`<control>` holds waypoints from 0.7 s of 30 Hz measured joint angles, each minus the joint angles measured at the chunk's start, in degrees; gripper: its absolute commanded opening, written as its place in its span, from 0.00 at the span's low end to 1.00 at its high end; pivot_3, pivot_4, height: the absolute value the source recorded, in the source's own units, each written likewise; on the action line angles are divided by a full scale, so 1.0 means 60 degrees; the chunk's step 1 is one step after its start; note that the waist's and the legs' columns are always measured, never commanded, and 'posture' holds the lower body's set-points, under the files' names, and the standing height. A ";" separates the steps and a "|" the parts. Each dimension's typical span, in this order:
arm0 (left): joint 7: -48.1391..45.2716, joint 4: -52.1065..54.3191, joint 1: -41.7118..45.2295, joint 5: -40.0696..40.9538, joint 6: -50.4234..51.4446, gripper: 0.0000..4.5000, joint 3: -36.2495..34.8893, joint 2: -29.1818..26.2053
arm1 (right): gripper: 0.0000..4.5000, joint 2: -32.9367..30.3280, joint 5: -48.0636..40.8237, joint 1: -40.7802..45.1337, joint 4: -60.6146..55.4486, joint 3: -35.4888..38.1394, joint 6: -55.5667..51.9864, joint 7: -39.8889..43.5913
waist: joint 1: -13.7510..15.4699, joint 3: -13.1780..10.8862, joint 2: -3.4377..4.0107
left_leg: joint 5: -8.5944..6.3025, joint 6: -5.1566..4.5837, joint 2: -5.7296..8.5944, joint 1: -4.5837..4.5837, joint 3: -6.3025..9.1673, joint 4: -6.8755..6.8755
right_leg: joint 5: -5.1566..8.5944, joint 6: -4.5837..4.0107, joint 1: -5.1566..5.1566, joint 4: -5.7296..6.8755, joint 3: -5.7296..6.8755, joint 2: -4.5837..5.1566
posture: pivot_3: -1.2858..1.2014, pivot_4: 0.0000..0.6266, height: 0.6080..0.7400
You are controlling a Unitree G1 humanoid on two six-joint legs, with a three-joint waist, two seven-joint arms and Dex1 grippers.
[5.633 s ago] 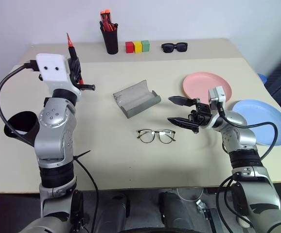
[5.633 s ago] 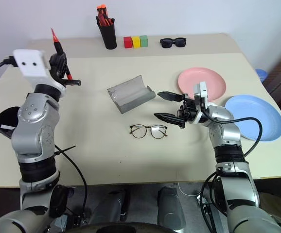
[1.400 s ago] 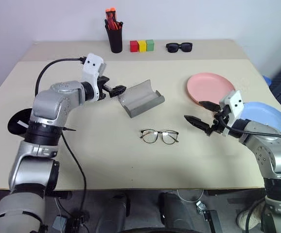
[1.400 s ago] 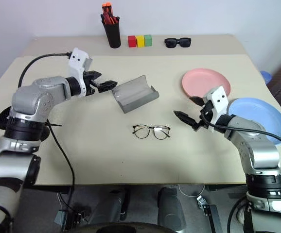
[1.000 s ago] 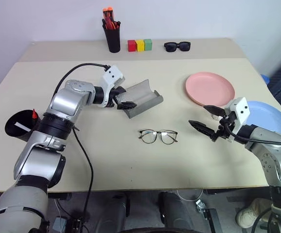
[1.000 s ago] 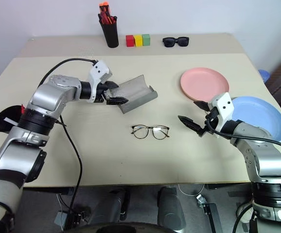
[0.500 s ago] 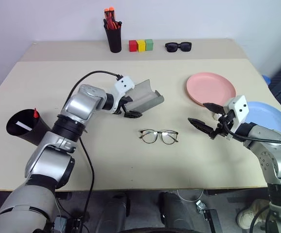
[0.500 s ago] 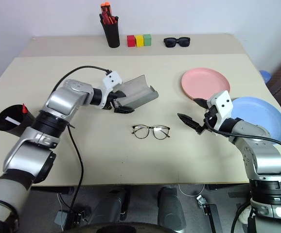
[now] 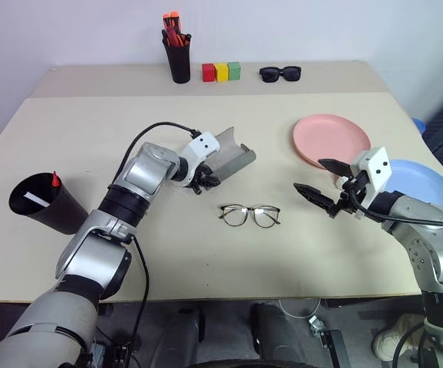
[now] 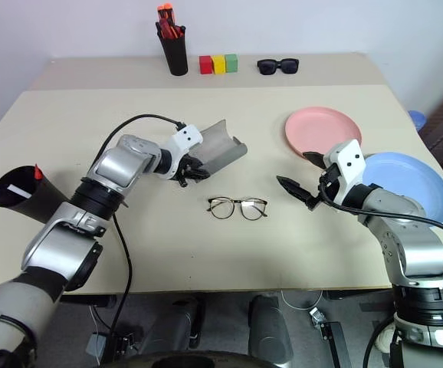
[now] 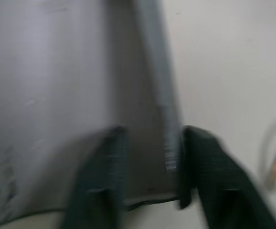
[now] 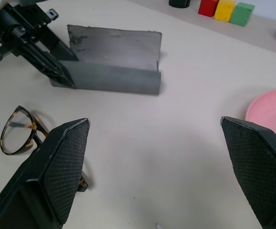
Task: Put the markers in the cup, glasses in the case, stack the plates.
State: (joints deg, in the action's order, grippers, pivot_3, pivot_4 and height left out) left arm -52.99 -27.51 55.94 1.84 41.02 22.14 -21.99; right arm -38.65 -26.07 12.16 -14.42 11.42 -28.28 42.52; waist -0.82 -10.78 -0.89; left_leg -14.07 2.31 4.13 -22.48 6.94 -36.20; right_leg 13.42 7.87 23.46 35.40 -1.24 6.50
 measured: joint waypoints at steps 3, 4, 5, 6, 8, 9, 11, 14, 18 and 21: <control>-0.0102 0.0002 -0.0003 0.0003 -0.0066 0.36 -0.0036 -0.0029 | 1.00 0.0000 -0.0006 0.0000 -0.0018 0.0000 -0.0029 -0.0062 | 0.0007 0.0000 0.0000 | 0.0000 0.0000 0.0000 0.0000 0.0001 0.0000 | 0.0000 0.0000 0.0000 0.0003 0.0001 0.0000 | 0.52 0.24 1.00; -0.0150 0.0013 -0.0011 0.0005 -0.0135 0.36 -0.0077 -0.0059 | 1.00 0.0000 -0.0005 0.0000 -0.0020 0.0000 -0.0032 -0.0089 | 0.0007 0.0000 0.0000 | 0.0000 0.0000 0.0000 0.0000 0.0001 0.0000 | 0.0000 0.0000 0.0000 0.0002 0.0001 0.0000 | 0.52 0.24 1.00; -0.0215 0.0043 -0.0025 0.0010 -0.0274 0.36 -0.0098 -0.0108 | 1.00 0.0000 -0.0007 0.0001 -0.0025 0.0000 -0.0042 -0.0104 | 0.0006 0.0000 0.0000 | 0.0000 0.0000 0.0000 0.0000 0.0001 0.0000 | 0.0000 0.0000 0.0000 0.0002 0.0000 0.0000 | 0.52 0.24 1.00; -0.0330 0.0136 -0.0070 0.0019 -0.0452 0.36 -0.0126 -0.0179 | 1.00 0.0000 -0.0008 0.0002 -0.0032 -0.0001 -0.0068 -0.0115 | 0.0004 0.0000 0.0000 | 0.0000 0.0000 0.0000 0.0000 0.0000 0.0002 | 0.0000 0.0000 0.0001 0.0002 0.0000 0.0000 | 0.52 0.24 1.00; -0.0692 0.0344 -0.0260 0.0115 -0.0992 0.36 -0.0204 -0.0389 | 1.00 0.0000 -0.0009 0.0004 -0.0064 -0.0002 -0.0152 -0.0152 | -0.0003 0.0000 0.0000 | 0.0000 0.0000 -0.0001 0.0001 0.0000 0.0004 | 0.0000 0.0000 0.0003 0.0003 0.0000 0.0000 | 0.52 0.24 1.00; -0.0843 0.0419 -0.0340 0.0163 -0.1198 0.36 -0.0224 -0.0472 | 1.00 0.0000 -0.0010 0.0004 -0.0074 -0.0002 -0.0188 -0.0168 | 0.0003 0.0000 0.0000 | 0.0000 0.0001 -0.0001 0.0001 0.0001 0.0003 | 0.0000 -0.0001 0.0003 0.0003 0.0000 0.0000 | 0.52 0.24 1.00; -0.1170 0.0513 -0.0432 0.0218 -0.1480 0.36 -0.0240 -0.0642 | 1.00 0.0000 -0.0009 0.0025 -0.0075 -0.0007 -0.0210 -0.0175 | 0.0017 0.0000 0.0000 | 0.0000 0.0001 0.0000 0.0000 0.0000 0.0000 | 0.0000 -0.0001 0.0001 0.0003 0.0000 0.0001 | 0.52 0.24 1.00; -0.1387 0.0571 -0.0496 0.0212 -0.1532 0.36 -0.0285 -0.0901 | 1.00 0.0000 -0.0001 0.0059 -0.0075 -0.0009 -0.0210 -0.0174 | 0.0014 0.0000 0.0000 | 0.0000 0.0000 0.0000 0.0001 0.0000 -0.0003 | 0.0000 -0.0001 -0.0001 0.0006 0.0000 0.0000 | 0.52 0.24 1.00; -0.1228 0.0432 -0.0497 0.0180 -0.1381 0.36 -0.0313 -0.0776 | 1.00 0.0003 0.0014 0.0192 -0.0070 -0.0184 -0.0209 -0.0177 | 0.0015 0.0000 0.0000 | 0.0000 0.0000 0.0001 0.0000 0.0000 -0.0006 | 0.0000 -0.0001 -0.0001 0.0007 0.0001 0.0000 | 0.52 0.24 1.00; -0.0993 0.0293 -0.0416 0.0183 -0.1024 0.36 -0.0384 -0.0473 | 1.00 0.0004 0.0013 0.0252 -0.0064 -0.0222 -0.0203 -0.0174 | 0.0034 0.0000 0.0000 | 0.0000 -0.0001 0.0002 0.0000 0.0001 -0.0007 | 0.0000 0.0000 -0.0002 0.0008 0.0002 0.0000 | 0.52 0.24 1.00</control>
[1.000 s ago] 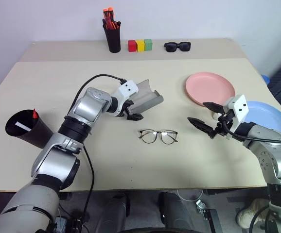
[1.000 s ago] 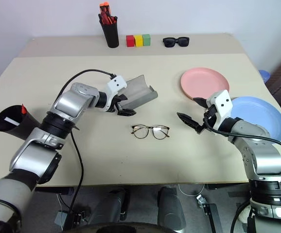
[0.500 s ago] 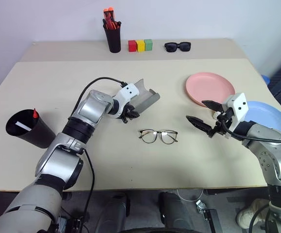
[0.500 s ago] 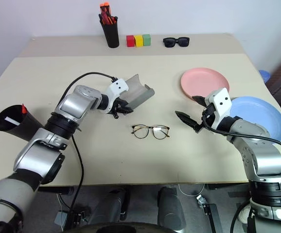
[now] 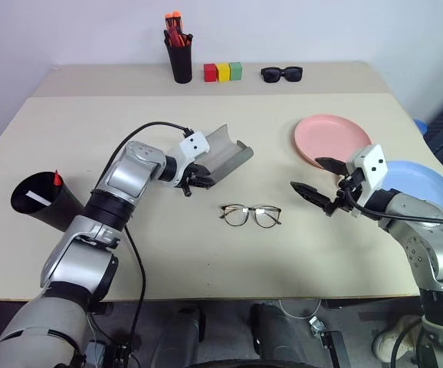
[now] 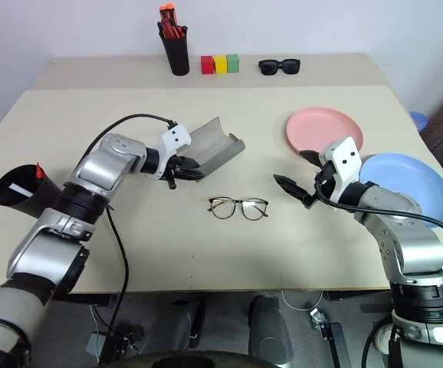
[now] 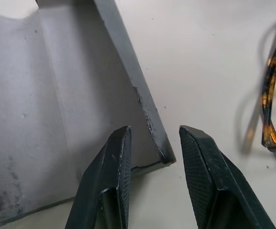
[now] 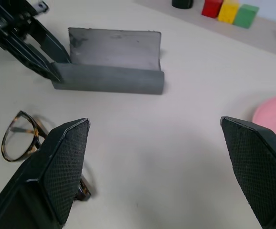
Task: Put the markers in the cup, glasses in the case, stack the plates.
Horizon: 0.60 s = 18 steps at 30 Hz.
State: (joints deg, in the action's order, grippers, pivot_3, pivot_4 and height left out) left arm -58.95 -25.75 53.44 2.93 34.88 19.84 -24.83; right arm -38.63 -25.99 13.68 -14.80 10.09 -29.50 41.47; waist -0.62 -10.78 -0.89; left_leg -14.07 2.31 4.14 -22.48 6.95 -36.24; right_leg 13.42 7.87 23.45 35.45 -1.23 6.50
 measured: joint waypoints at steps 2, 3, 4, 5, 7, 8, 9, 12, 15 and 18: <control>0.0115 -0.0020 0.0096 0.0005 0.0264 0.36 -0.0006 0.0259 | 1.00 0.0000 0.0000 0.0027 0.0010 -0.0048 0.0000 0.0004 | -0.0006 0.0000 0.0000 | 0.0000 0.0000 0.0001 0.0000 -0.0001 -0.0001 | 0.0000 0.0000 -0.0001 0.0000 -0.0001 0.0000 | 0.52 0.24 1.00; 0.0159 -0.0021 0.0127 0.0006 0.0409 0.36 -0.0007 0.0370 | 1.00 0.0000 0.0000 0.0052 0.0024 -0.0051 0.0000 0.0004 | -0.0013 0.0000 0.0000 | 0.0000 0.0000 0.0001 0.0000 -0.0001 -0.0001 | 0.0000 0.0000 -0.0001 0.0001 -0.0001 0.0000 | 0.52 0.24 1.00; 0.0217 -0.0027 0.0144 0.0005 0.0516 0.36 -0.0006 0.0454 | 1.00 0.0000 0.0000 0.0077 0.0035 -0.0051 0.0000 0.0003 | -0.0016 0.0000 0.0000 | 0.0000 0.0000 0.0000 0.0000 0.0000 0.0000 | 0.0000 0.0000 0.0000 0.0003 -0.0001 0.0000 | 0.52 0.24 1.00; 0.0287 -0.0095 0.0176 0.0001 0.0596 0.36 -0.0006 0.0525 | 1.00 0.0000 0.0000 0.0085 0.0039 -0.0050 0.0000 -0.0001 | -0.0035 0.0000 0.0000 | 0.0000 0.0000 0.0000 0.0002 0.0000 0.0000 | 0.0000 0.0000 0.0001 0.0008 -0.0001 0.0000 | 0.52 0.24 1.00; 0.0441 -0.0361 0.0306 -0.0037 0.0702 0.16 -0.0007 0.0688 | 1.00 0.0000 0.0001 0.0087 0.0047 -0.0050 0.0000 -0.0012 | -0.0049 0.0000 0.0000 | 0.0000 0.0000 0.0000 0.0004 -0.0001 0.0000 | 0.0000 0.0000 0.0004 0.0016 -0.0001 0.0000 | 0.52 0.24 1.00; 0.0465 -0.0441 0.0345 -0.0061 0.0735 0.05 -0.0005 0.0717 | 1.00 0.0000 0.0001 0.0091 0.0047 -0.0051 0.0000 -0.0015 | -0.0050 0.0000 0.0000 | 0.0000 0.0000 -0.0001 0.0004 -0.0001 0.0000 | 0.0000 0.0000 0.0004 0.0016 -0.0001 0.0000 | 0.52 0.24 1.00; 0.0455 -0.0483 0.0369 -0.0075 0.0773 0.02 -0.0006 0.0716 | 1.00 0.0000 0.0000 0.0090 0.0047 -0.0051 0.0000 -0.0019 | -0.0049 0.0000 0.0000 | 0.0000 0.0000 -0.0001 0.0004 -0.0001 0.0000 | 0.0000 0.0000 0.0003 0.0016 -0.0001 0.0000 | 0.52 0.24 1.00; 0.0370 -0.0527 0.0417 -0.0086 0.0797 0.02 0.0024 0.0746 | 1.00 0.0000 -0.0003 0.0081 0.0047 -0.0049 0.0007 -0.0022 | -0.0035 0.0000 0.0000 | 0.0000 0.0000 0.0000 0.0004 -0.0001 -0.0002 | 0.0000 0.0000 0.0002 0.0015 -0.0001 0.0000 | 0.52 0.24 1.00; 0.0275 -0.0552 0.0424 -0.0110 0.0790 0.02 0.0022 0.0686 | 1.00 0.0000 -0.0002 -0.0011 0.0047 -0.0038 0.0061 -0.0015 | -0.0032 0.0000 0.0000 | 0.0000 0.0000 0.0000 0.0004 -0.0001 -0.0001 | 0.0000 0.0000 0.0003 0.0016 -0.0001 0.0000 | 0.52 0.24 1.00; 0.0122 -0.0553 0.0424 -0.0133 0.0652 0.02 0.0022 0.0495 | 1.00 0.0000 0.0001 -0.0084 0.0064 -0.0037 0.0209 -0.0004 | -0.0049 0.0000 0.0000 | 0.0000 0.0000 0.0000 0.0004 -0.0001 -0.0001 | 0.0000 0.0000 0.0004 0.0017 -0.0001 0.0000 | 0.52 0.24 1.00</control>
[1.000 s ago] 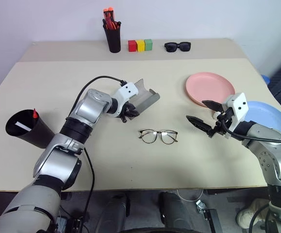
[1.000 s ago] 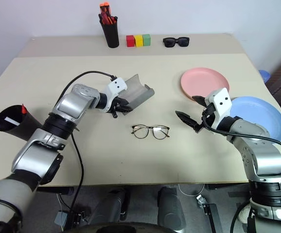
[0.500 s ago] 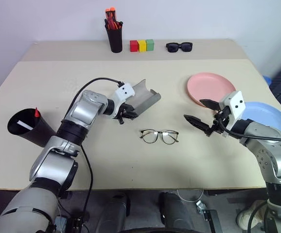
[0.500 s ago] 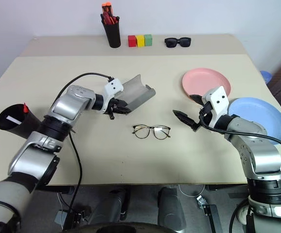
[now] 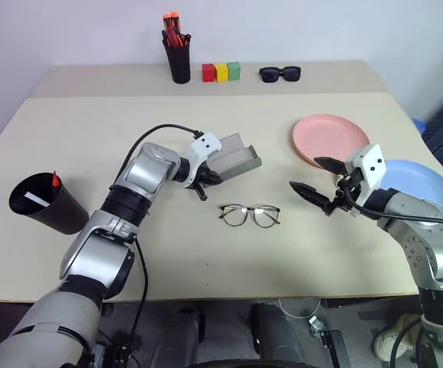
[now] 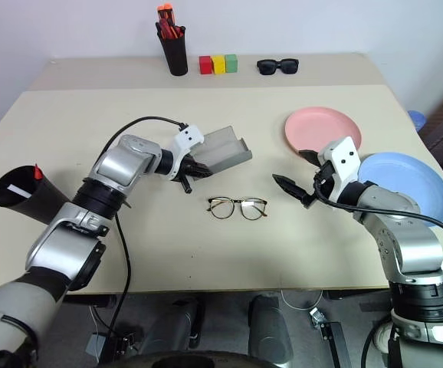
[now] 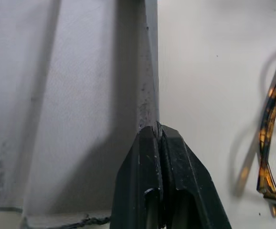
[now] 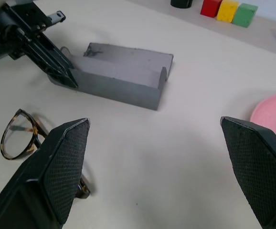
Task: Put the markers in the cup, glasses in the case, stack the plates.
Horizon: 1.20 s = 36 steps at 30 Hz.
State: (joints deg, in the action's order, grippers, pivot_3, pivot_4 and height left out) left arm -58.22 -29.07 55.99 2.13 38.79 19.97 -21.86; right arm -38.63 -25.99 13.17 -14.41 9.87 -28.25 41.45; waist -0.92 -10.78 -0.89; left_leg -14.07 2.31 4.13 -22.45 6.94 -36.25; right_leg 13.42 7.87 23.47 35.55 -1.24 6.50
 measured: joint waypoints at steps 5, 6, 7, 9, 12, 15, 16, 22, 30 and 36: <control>-0.0558 0.0447 -0.0131 0.0038 -0.0196 0.02 -0.0026 -0.0612 | 1.00 0.0000 0.0003 -0.0016 0.0125 0.0009 0.0194 0.0061 | 0.0002 0.0000 0.0000 | 0.0000 0.0000 0.0000 0.0000 0.0000 0.0002 | 0.0000 0.0000 0.0000 -0.0001 -0.0001 0.0000 | 0.52 0.24 1.00; -0.0734 0.0688 -0.0242 0.0092 -0.0269 0.02 -0.0052 -0.0787 | 1.00 0.0000 0.0007 -0.0025 0.0194 0.0008 0.0205 0.0075 | 0.0001 0.0000 0.0000 | 0.0000 0.0000 0.0000 0.0000 0.0000 0.0002 | 0.0000 0.0000 0.0000 0.0000 -0.0001 0.0000 | 0.52 0.24 1.00; -0.0965 0.1047 -0.0418 0.0154 -0.0342 0.02 -0.0058 -0.1011 | 1.00 0.0003 0.0011 -0.0037 0.0254 0.0001 0.0231 0.0087 | -0.0004 0.0000 0.0000 | 0.0000 0.0000 0.0000 0.0000 0.0000 0.0005 | 0.0000 0.0000 0.0002 0.0000 -0.0001 0.0000 | 0.52 0.24 1.00; -0.1381 0.1704 -0.0812 0.0188 -0.0559 0.02 -0.0056 -0.1468 | 1.00 0.0007 0.0019 -0.0069 0.0389 -0.0003 0.0330 0.0106 | -0.0016 0.0000 0.0001 | 0.0000 0.0000 -0.0002 0.0001 0.0000 0.0007 | 0.0000 -0.0002 0.0004 0.0002 -0.0002 0.0000 | 0.52 0.24 1.00; -0.1791 0.2309 -0.1264 0.0198 -0.0822 0.02 -0.0057 -0.1917 | 1.00 0.0010 0.0020 -0.0071 0.0412 -0.0016 0.0402 0.0163 | 0.0012 0.0000 0.0003 | 0.0000 0.0000 -0.0002 0.0001 0.0000 0.0000 | -0.0001 -0.0002 0.0002 0.0006 -0.0002 0.0000 | 0.52 0.24 1.00; -0.2037 0.2769 -0.1588 0.0224 -0.1045 0.02 -0.0057 -0.2174 | 1.00 0.0009 -0.0006 -0.0077 0.0412 -0.0020 0.0459 0.0329 | 0.0038 0.0000 0.0003 | 0.0000 0.0000 -0.0001 0.0001 0.0001 -0.0005 | -0.0001 -0.0002 -0.0003 0.0006 -0.0002 0.0000 | 0.52 0.24 1.00; -0.2082 0.2893 -0.1674 0.0234 -0.1106 0.02 -0.0058 -0.2238 | 1.00 0.0008 -0.0016 -0.0107 0.0408 -0.0017 0.0503 0.0411 | 0.0041 0.0000 0.0002 | 0.0000 0.0000 -0.0001 0.0001 0.0001 -0.0005 | -0.0001 -0.0002 -0.0003 0.0005 -0.0002 0.0001 | 0.52 0.24 1.00; -0.2103 0.3187 -0.2150 0.0268 -0.1809 0.02 -0.0073 -0.2387 | 1.00 -0.0117 -0.0232 -0.0943 0.0394 0.0219 0.0963 0.1250 | 0.0034 0.0000 0.0003 | -0.0001 -0.0001 -0.0001 0.0001 0.0000 -0.0004 | 0.0000 -0.0002 -0.0003 0.0004 -0.0003 0.0001 | 0.52 0.24 1.00; -0.2146 0.2857 -0.2243 -0.0063 -0.2998 0.02 -0.0049 -0.2449 | 1.00 -0.0749 -0.0542 -0.1804 0.0932 0.1089 0.1883 0.2929 | 0.0017 0.0000 0.0002 | -0.0001 -0.0002 -0.0003 0.0007 -0.0002 -0.0005 | 0.0000 -0.0002 -0.0008 0.0006 -0.0002 0.0000 | 0.52 0.24 1.00; -0.2249 0.2182 -0.2244 -0.0062 -0.3909 0.02 -0.0052 -0.2276 | 1.00 -0.0578 -0.1287 -0.1877 0.1340 0.1947 0.2746 0.3894 | 0.0033 0.0000 0.0002 | -0.0001 -0.0002 -0.0003 0.0009 -0.0002 -0.0007 | 0.0000 -0.0001 -0.0012 0.0006 -0.0003 0.0000 | 0.52 0.24 1.00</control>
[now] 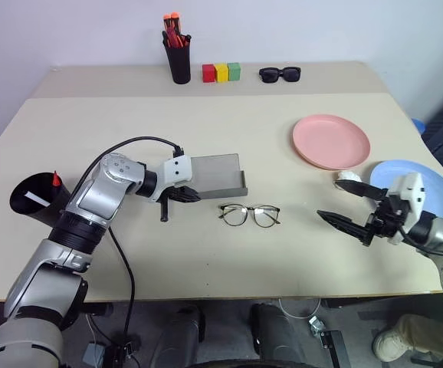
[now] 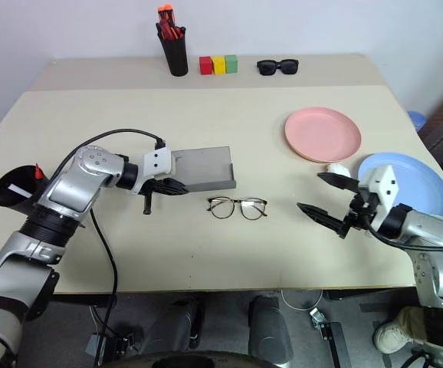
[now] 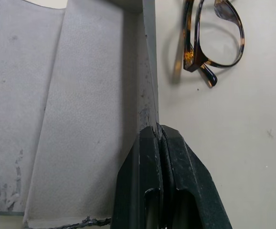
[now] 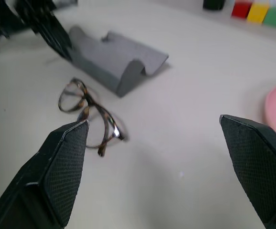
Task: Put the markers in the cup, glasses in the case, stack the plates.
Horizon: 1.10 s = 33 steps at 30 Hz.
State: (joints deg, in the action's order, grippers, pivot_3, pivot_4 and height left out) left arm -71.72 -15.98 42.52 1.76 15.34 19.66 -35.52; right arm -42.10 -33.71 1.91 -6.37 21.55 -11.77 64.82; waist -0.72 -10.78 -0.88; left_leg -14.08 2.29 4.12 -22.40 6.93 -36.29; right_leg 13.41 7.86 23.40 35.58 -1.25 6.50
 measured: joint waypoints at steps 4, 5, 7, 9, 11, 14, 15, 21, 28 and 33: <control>-0.0077 -0.0294 -0.0017 0.0008 -0.0589 0.02 -0.0013 0.0028 | 1.00 0.0142 -0.0472 -0.0406 -0.0061 0.0291 0.0136 0.0243 | 0.0003 0.0000 0.0000 | 0.0000 0.0000 0.0000 0.0000 0.0001 0.0000 | 0.0000 0.0000 0.0000 0.0000 0.0000 0.0001 | 0.52 0.24 1.00; -0.0105 -0.0334 -0.0035 0.0007 -0.0688 0.02 -0.0015 0.0020 | 1.00 0.0167 -0.0540 -0.0550 -0.0160 0.0331 0.0138 0.0244 | 0.0004 0.0000 0.0000 | 0.0000 0.0000 0.0000 0.0000 0.0001 0.0000 | 0.0000 0.0000 0.0000 0.0001 0.0000 0.0001 | 0.52 0.24 1.00; -0.0172 -0.0369 -0.0130 0.0006 -0.0989 0.02 -0.0024 -0.0036 | 1.00 0.0167 -0.0601 -0.0928 -0.0423 0.0340 0.0144 0.0308 | 0.0002 0.0001 0.0001 | 0.0000 0.0000 0.0000 0.0001 0.0002 0.0001 | 0.0000 0.0000 0.0001 0.0002 0.0000 0.0002 | 0.52 0.24 1.00; -0.0256 -0.0514 -0.0204 0.0005 -0.1258 0.02 -0.0027 -0.0060 | 1.00 0.0165 -0.0607 -0.1234 -0.0539 0.0343 0.0143 0.0343 | -0.0009 0.0001 0.0002 | 0.0000 0.0000 0.0000 0.0002 0.0000 -0.0001 | 0.0000 0.0000 0.0000 0.0003 -0.0001 0.0002 | 0.52 0.24 1.00; -0.0298 -0.0650 -0.0219 0.0003 -0.1425 0.02 -0.0030 -0.0068 | 1.00 0.0165 -0.0608 -0.1325 -0.0608 0.0343 0.0133 0.0300 | -0.0013 0.0001 0.0002 | 0.0000 0.0000 0.0000 0.0003 -0.0001 -0.0005 | 0.0000 0.0000 0.0000 0.0004 -0.0002 0.0001 | 0.52 0.24 1.00; -0.0332 -0.0702 -0.0217 0.0001 -0.1484 0.02 -0.0032 -0.0064 | 1.00 0.0165 -0.0610 -0.1321 -0.0779 0.0342 0.0129 0.0142 | -0.0005 0.0002 0.0003 | 0.0000 0.0000 -0.0001 0.0004 -0.0001 -0.0008 | 0.0000 0.0000 -0.0002 0.0005 -0.0002 0.0001 | 0.52 0.24 1.00; -0.0333 -0.0702 -0.0209 0.0001 -0.1454 0.02 -0.0032 -0.0054 | 1.00 0.0165 -0.0611 -0.1309 -0.0805 0.0341 0.0127 0.0111 | -0.0001 0.0002 0.0003 | 0.0000 0.0000 -0.0001 0.0004 -0.0001 -0.0009 | 0.0000 0.0000 -0.0003 0.0005 -0.0003 0.0002 | 0.52 0.24 1.00; -0.0373 -0.0698 -0.0125 -0.0009 -0.1115 0.02 -0.0031 -0.0027 | 1.00 0.0166 -0.0612 -0.1246 -0.0866 0.0320 0.0010 -0.0131 | -0.0001 0.0002 0.0003 | 0.0000 0.0000 0.0000 0.0003 -0.0001 -0.0012 | 0.0000 0.0000 -0.0004 0.0008 -0.0002 0.0001 | 0.52 0.24 1.00; -0.0446 -0.0704 -0.0028 -0.0055 -0.0959 0.02 -0.0028 -0.0007 | 1.00 0.0166 -0.0622 -0.1187 -0.1092 0.0313 -0.0065 -0.0289 | 0.0004 0.0002 0.0003 | 0.0000 0.0000 0.0000 0.0003 0.0000 -0.0014 | 0.0000 0.0000 -0.0004 0.0010 -0.0002 0.0001 | 0.52 0.24 1.00; -0.0495 -0.1026 0.0236 -0.0270 -0.1213 0.02 0.0020 0.0202 | 1.00 0.0167 -0.0624 -0.1187 -0.1175 0.0295 -0.0125 -0.0388 | 0.0008 0.0002 0.0003 | 0.0000 0.0000 0.0001 0.0003 -0.0001 -0.0016 | 0.0000 0.0000 -0.0004 0.0010 -0.0002 0.0002 | 0.52 0.24 1.00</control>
State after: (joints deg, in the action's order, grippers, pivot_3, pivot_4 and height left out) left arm -74.68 -22.13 43.94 0.14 8.06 19.78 -34.31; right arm -41.10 -37.45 -5.22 -13.42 23.32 -12.52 62.49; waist -0.67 -10.77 -0.86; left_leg -14.08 2.29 4.12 -22.38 6.92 -36.39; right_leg 13.41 7.86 23.37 35.65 -1.27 6.51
